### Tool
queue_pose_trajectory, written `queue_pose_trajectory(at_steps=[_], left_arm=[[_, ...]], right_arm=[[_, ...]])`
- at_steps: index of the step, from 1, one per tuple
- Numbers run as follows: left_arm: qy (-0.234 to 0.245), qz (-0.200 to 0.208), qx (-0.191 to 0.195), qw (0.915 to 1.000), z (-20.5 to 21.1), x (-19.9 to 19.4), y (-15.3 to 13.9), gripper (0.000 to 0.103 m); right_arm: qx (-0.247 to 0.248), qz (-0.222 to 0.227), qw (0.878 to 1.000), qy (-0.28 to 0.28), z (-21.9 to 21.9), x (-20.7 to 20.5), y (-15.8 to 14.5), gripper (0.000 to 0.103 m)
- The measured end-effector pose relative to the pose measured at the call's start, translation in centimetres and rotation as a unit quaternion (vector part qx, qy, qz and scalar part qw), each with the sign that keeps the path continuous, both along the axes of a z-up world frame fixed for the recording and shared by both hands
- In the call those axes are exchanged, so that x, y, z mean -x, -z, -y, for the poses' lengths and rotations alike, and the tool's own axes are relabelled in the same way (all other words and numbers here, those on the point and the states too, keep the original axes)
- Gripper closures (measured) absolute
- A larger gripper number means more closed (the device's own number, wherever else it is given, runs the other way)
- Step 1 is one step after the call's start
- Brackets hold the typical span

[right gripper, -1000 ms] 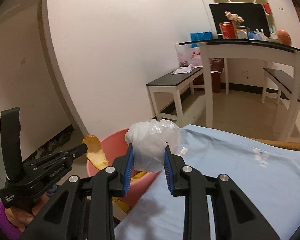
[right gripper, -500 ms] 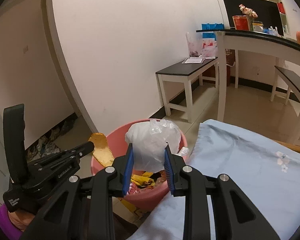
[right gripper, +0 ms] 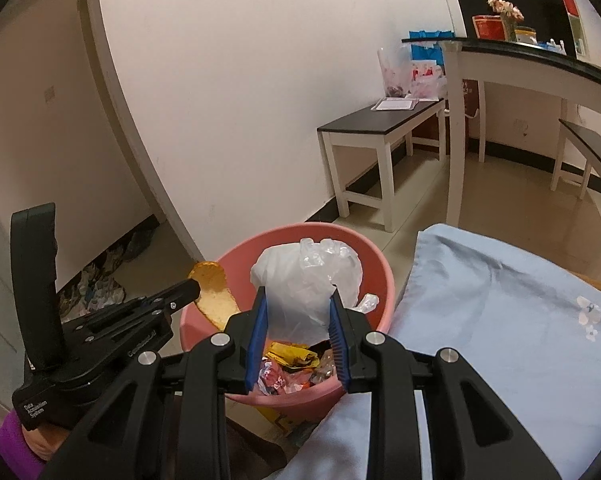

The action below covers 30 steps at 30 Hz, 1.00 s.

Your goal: Collect trash

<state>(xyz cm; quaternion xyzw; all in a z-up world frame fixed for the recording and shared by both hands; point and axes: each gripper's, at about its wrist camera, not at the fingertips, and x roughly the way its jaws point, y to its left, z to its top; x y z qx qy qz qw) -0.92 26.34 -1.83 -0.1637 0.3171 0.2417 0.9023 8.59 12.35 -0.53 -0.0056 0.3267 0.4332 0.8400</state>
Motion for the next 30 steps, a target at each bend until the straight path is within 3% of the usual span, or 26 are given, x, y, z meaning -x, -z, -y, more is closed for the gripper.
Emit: queue_pose_trajectory(at_steps=[13,20,22,24,26,30], left_arm=[[0.008,-0.016,0.025,0.9995,-1.4,-0.9,1.9,0.100],[0.014,-0.019,0.037,0.9990,-1.6,-1.0,2.4,0.099],[0.016,-0.019,0.047,0.9986,-1.8,-1.0,2.5,0.095],[0.015,-0.014,0.052,0.9984,-2.0,-0.8,2.6,0.075],[0.015,-0.005,0.051,0.9986,-2.0,-0.5,2.4,0.064],[0.021,0.001,0.044,0.9988,-1.7,-0.2,2.0,0.063]], right_arm=[[0.019,-0.026,0.999,-0.008,-1.9,-0.7,2.0,0.075],[0.028,-0.033,0.999,-0.007,-2.5,-1.0,2.9,0.069],[0.028,-0.036,0.999,-0.007,-2.6,-1.1,3.1,0.067],[0.028,-0.036,0.999,-0.007,-2.5,-1.1,3.2,0.062],[0.027,-0.036,0.999,-0.009,-2.5,-1.0,3.1,0.060],[0.030,-0.031,0.999,-0.009,-2.4,-0.9,3.1,0.058]])
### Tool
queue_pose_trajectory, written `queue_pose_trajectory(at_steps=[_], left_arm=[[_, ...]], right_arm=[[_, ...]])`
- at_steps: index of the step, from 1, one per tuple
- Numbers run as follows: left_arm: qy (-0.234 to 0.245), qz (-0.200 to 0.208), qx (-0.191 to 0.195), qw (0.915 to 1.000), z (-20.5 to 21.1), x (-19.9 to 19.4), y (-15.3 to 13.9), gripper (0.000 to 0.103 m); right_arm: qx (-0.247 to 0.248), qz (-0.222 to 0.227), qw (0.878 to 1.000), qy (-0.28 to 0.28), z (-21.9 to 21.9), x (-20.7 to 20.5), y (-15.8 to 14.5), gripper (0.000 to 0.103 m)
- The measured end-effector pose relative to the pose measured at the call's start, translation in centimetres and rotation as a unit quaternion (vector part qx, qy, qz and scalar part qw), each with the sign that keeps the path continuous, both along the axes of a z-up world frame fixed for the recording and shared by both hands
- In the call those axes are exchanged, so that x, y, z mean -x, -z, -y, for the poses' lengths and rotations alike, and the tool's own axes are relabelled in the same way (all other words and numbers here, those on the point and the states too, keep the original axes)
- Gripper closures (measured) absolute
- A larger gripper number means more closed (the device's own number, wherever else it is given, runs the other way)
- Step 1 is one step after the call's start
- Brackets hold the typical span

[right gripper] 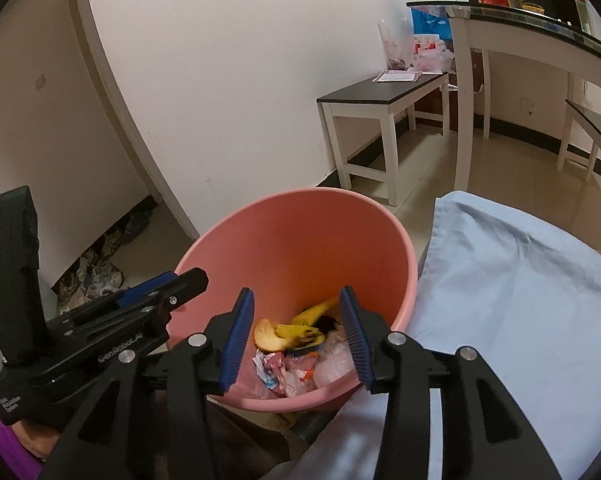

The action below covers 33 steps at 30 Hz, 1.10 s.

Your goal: Collect trash

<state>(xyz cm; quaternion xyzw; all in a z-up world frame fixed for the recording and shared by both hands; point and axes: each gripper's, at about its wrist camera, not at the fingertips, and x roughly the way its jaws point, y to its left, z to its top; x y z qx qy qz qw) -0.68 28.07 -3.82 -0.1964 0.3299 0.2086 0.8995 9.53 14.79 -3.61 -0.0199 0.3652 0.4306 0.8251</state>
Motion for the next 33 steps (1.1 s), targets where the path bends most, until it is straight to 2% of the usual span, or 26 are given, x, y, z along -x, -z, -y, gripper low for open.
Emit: queue_pose_trajectory(at_steps=[8,14,20,27,33], left_arm=[[0.003,0.003,0.006,1.0000,0.5,0.7,-0.7,0.063],[-0.001,0.009,-0.004,1.0000,1.8,1.9,-2.0,0.063],[0.002,0.014,-0.014,0.9998,4.0,2.8,-2.9,0.063],[0.002,0.013,-0.023,0.9997,5.9,3.3,-3.5,0.063],[0.008,0.013,-0.035,0.9993,8.2,4.2,-4.0,0.063]], right_arm=[[0.000,0.016,1.000,0.002,1.1,0.9,-0.7,0.043],[-0.006,0.024,1.000,0.006,3.2,1.8,-1.2,0.034],[-0.007,0.031,0.999,0.013,5.3,3.0,-1.9,0.030],[0.008,0.071,0.997,0.033,7.4,4.8,-2.8,0.028],[0.005,0.073,0.996,0.043,9.1,5.6,-3.1,0.028]])
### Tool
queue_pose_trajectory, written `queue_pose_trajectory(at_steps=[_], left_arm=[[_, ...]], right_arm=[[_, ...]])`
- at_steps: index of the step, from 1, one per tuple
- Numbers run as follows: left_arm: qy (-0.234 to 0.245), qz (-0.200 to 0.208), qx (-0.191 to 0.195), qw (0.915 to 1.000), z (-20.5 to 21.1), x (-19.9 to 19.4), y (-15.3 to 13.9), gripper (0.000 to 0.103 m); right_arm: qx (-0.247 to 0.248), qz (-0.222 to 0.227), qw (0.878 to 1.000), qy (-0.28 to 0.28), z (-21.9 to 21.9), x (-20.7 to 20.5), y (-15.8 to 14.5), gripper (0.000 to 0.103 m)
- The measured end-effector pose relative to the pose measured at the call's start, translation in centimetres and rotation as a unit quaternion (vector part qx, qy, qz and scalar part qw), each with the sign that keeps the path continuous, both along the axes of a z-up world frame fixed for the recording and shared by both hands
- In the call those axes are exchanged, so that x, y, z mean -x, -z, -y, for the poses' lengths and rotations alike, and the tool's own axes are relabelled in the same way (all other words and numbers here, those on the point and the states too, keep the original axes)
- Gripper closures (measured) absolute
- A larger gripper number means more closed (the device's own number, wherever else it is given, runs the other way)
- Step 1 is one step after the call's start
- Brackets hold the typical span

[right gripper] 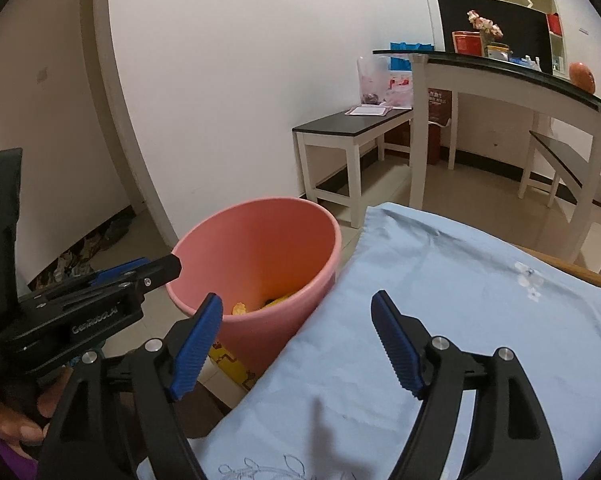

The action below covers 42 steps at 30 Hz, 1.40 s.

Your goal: Collect trash

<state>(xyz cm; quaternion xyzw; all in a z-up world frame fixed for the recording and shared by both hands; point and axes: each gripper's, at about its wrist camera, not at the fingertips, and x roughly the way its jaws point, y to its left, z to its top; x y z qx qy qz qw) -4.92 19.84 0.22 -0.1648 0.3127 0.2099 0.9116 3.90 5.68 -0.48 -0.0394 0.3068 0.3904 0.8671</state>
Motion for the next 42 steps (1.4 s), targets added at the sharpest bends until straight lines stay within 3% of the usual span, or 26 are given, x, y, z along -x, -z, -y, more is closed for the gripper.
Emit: queue_pose_trajectory(at_steps=[19,42], left_arm=[[0.011,0.024,-0.056,0.9981,5.3,2.8,-2.4,0.063],[0.020,0.025,-0.058,0.9978,6.7,3.4,-2.5,0.063]], right_arm=[[-0.035,0.020,0.999,0.028,4.6,2.5,-1.3,0.026],[-0.047,0.025,0.998,0.045,6.9,3.2,-2.3,0.026]])
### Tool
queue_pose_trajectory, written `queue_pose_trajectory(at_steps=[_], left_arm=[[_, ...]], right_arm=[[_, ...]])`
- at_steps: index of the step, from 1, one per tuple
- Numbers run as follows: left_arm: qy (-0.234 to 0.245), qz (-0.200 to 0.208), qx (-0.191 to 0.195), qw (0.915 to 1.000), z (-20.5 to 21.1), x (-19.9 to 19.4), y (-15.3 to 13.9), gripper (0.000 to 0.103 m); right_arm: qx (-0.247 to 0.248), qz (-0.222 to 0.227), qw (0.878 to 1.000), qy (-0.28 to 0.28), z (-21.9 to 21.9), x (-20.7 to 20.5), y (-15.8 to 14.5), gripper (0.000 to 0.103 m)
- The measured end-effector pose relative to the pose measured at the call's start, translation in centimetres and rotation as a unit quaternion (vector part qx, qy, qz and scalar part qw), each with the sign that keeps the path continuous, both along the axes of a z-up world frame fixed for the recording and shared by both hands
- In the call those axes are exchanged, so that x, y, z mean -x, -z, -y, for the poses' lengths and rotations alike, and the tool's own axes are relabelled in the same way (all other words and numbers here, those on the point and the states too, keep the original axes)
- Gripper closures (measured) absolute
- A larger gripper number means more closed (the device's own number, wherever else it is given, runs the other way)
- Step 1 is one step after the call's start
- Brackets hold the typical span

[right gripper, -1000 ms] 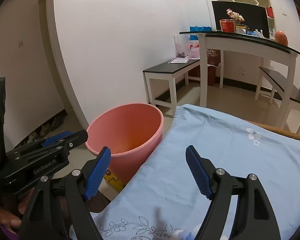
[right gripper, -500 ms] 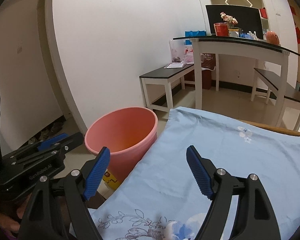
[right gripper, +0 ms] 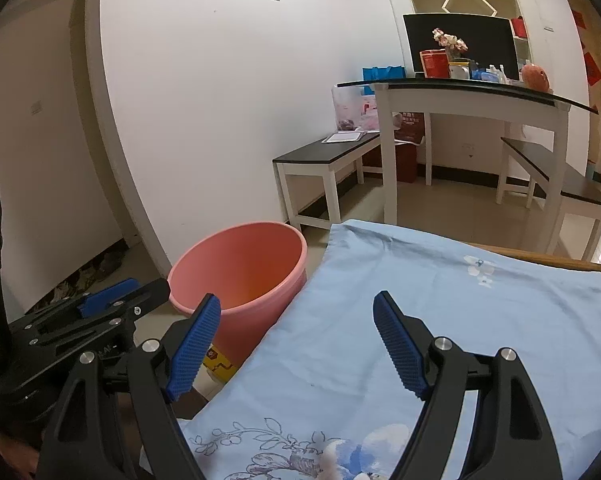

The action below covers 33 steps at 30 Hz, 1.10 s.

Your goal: Collect trash

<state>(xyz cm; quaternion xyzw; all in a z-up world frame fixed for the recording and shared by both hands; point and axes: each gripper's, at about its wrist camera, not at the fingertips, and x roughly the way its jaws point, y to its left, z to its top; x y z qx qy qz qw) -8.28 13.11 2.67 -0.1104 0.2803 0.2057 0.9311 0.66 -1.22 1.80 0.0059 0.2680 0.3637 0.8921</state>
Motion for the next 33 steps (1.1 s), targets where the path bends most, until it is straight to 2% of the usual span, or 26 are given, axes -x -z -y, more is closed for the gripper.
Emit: queue_pose_trajectory(at_steps=[33], left_arm=[[0.004,-0.013,0.004,0.9999,0.0,-1.0,0.9,0.063]], right_arm=[[0.009,-0.012,1.000,0.002,0.0,-0.6,1.3,0.026]])
